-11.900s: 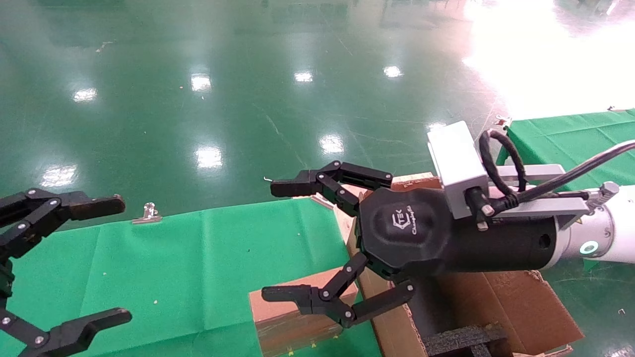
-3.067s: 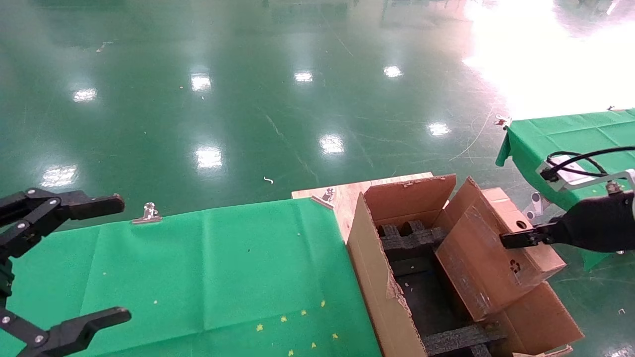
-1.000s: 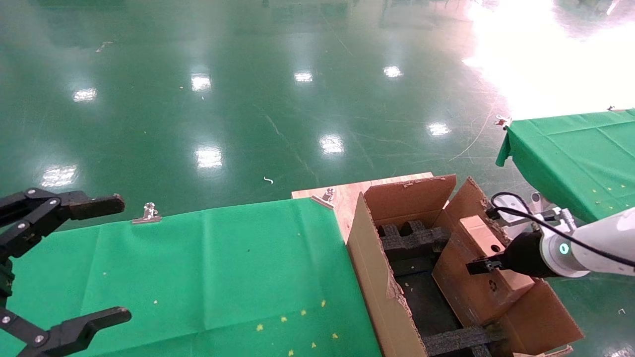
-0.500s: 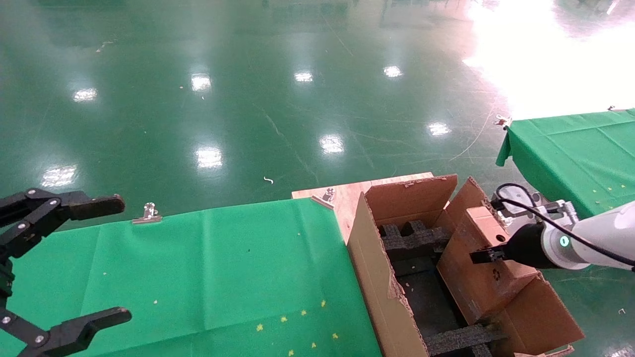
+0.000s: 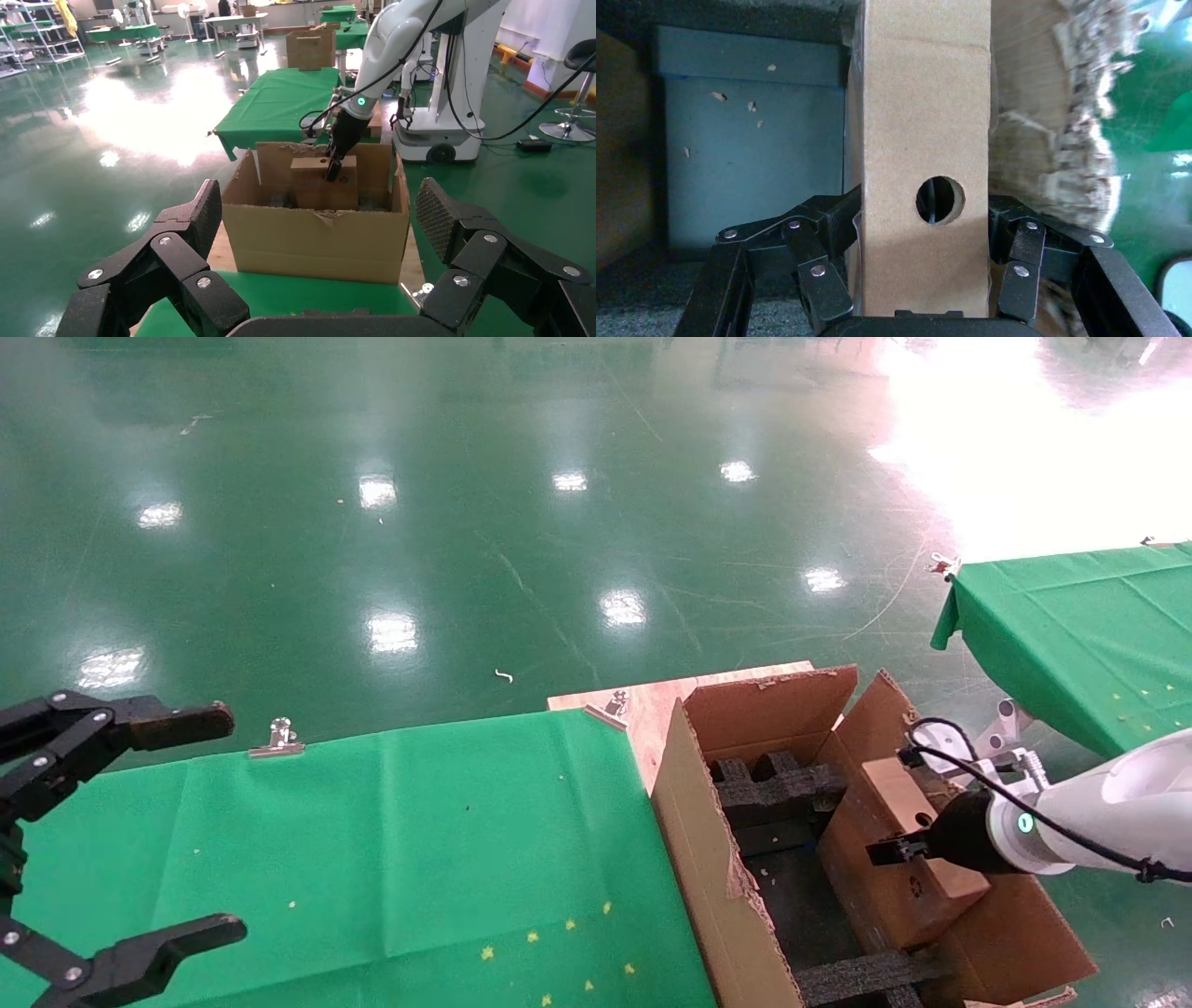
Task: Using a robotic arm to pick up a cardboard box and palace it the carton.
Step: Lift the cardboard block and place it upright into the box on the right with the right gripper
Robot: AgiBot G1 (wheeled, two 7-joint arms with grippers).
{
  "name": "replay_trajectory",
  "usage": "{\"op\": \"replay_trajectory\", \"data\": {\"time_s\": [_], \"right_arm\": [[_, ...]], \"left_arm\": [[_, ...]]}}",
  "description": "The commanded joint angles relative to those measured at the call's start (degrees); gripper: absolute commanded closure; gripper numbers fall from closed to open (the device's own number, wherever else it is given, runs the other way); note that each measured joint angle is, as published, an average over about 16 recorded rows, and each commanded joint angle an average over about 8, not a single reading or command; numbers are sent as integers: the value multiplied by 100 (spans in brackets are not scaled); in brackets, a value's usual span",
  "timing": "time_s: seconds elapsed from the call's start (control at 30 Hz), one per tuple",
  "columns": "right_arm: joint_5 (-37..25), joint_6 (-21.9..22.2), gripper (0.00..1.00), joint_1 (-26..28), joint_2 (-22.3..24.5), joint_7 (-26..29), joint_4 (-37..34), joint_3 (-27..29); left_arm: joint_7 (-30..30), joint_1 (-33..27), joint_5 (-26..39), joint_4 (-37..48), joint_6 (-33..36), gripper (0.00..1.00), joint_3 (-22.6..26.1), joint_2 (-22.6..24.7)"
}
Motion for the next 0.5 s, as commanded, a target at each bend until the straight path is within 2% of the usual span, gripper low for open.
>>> {"op": "replay_trajectory", "data": {"time_s": [0.03,0.5], "right_arm": [[8,53,100,-87,-41,41,-50,-18],[597,494,100,-749,-526,-388,-899,-109]], "left_arm": [[0,0,0,0,0,0,1,0],[2,-1,-3,0,-2,0,5,-2]]}}
